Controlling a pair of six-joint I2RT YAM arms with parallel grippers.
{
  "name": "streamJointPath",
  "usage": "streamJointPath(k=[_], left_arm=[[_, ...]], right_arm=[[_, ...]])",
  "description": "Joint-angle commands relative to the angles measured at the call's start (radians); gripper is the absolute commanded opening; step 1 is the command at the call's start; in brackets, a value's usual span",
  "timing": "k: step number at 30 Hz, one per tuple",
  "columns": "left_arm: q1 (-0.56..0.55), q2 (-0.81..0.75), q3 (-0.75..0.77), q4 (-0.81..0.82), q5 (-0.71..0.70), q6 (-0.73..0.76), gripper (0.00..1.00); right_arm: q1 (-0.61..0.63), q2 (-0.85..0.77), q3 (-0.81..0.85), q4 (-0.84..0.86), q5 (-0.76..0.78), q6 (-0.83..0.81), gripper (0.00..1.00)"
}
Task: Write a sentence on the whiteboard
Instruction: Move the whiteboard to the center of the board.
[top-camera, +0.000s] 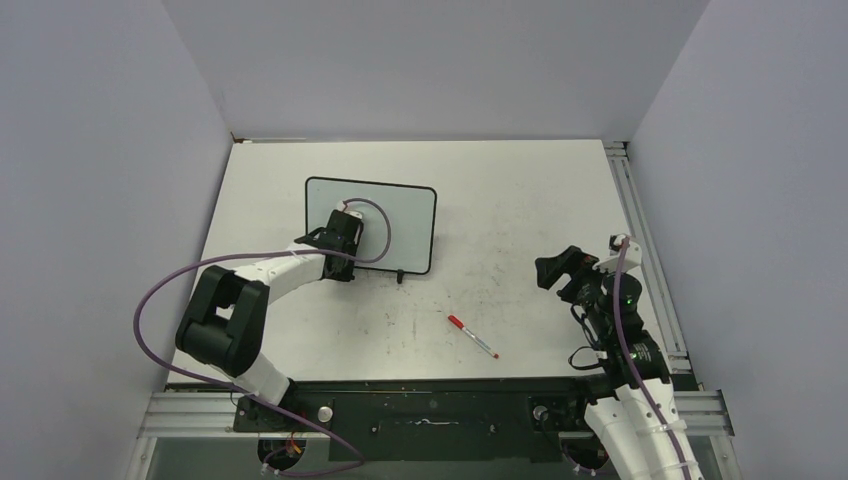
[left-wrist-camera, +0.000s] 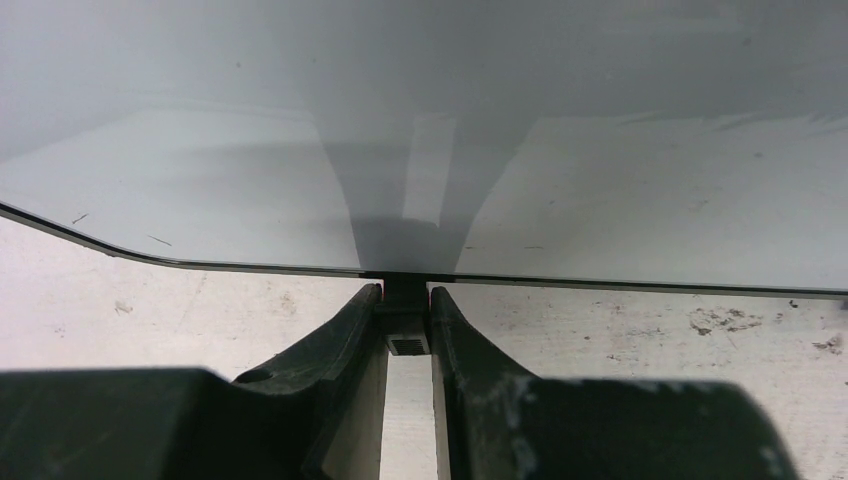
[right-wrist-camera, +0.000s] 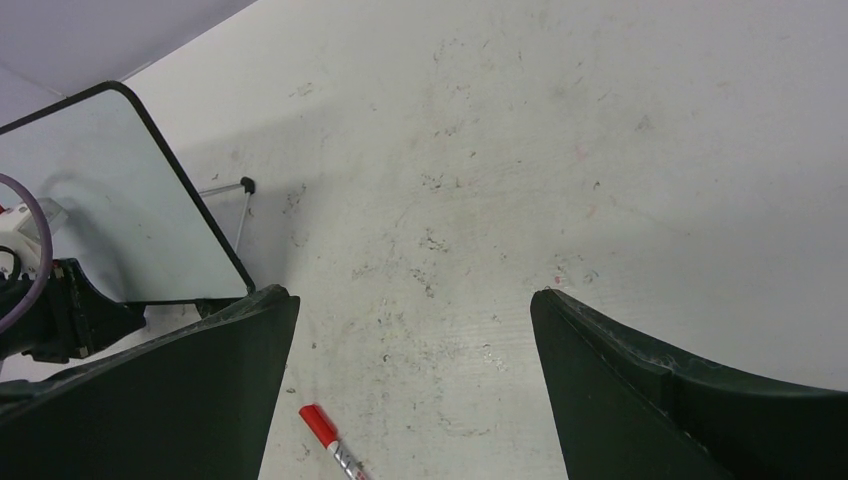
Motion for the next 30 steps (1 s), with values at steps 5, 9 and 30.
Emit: streamJointPath(k=[5,9,30], left_arm=[[-0.006,0.021,0.070,-0.137,0.042,-0.030,0.00],[-0.006,0.048,0.078,-0.156,0.054,-0.047,0.00],[-0.077,-0.031,0.025,-0.193,0.037,-0.222,0.00]], right_arm=[[0.005,0.019,-0.036,0.060,-0.005,-0.021,0.90],[0.011,0.030,-0.057,0.079,-0.010,-0.018,0.90],[0.058,0.086,-0.095,0.138,0.028,-0.014,0.90]])
